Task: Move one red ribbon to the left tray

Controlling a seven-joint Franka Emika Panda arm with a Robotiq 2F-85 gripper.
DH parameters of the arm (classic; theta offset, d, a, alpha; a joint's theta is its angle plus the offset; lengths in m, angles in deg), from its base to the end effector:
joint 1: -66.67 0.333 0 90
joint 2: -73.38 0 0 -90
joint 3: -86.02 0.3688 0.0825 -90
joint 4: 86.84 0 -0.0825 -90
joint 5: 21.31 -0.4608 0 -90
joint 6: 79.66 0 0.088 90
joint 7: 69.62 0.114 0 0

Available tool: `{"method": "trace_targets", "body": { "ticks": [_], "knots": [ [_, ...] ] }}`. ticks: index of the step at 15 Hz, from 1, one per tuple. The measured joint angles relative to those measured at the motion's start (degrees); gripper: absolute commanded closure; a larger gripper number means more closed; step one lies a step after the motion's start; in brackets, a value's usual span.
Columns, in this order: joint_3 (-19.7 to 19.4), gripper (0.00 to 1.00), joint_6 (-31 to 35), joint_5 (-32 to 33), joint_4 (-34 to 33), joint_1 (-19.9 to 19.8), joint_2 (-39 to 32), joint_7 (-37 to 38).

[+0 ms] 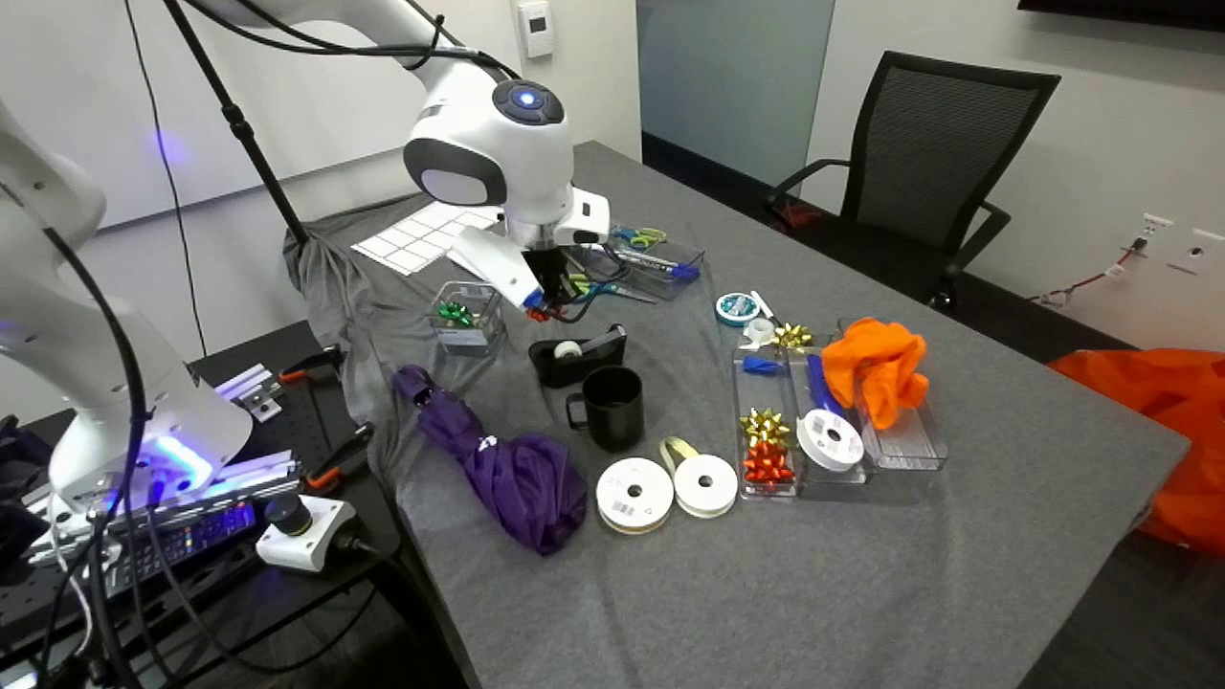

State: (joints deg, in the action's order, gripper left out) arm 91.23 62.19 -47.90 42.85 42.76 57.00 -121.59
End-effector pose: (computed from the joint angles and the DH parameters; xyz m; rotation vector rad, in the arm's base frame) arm 0.5579 -0.1872 0.2079 -2.8374 -0.2841 -0.1588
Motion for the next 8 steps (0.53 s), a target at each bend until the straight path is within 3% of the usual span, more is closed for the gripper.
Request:
{"method": "trace_targets", "body": {
  "ticks": [8],
  "knots": [
    [-1.18, 0.99, 0.05, -0.37, 2.22, 4.11, 1.63, -2.29]
  ]
}}
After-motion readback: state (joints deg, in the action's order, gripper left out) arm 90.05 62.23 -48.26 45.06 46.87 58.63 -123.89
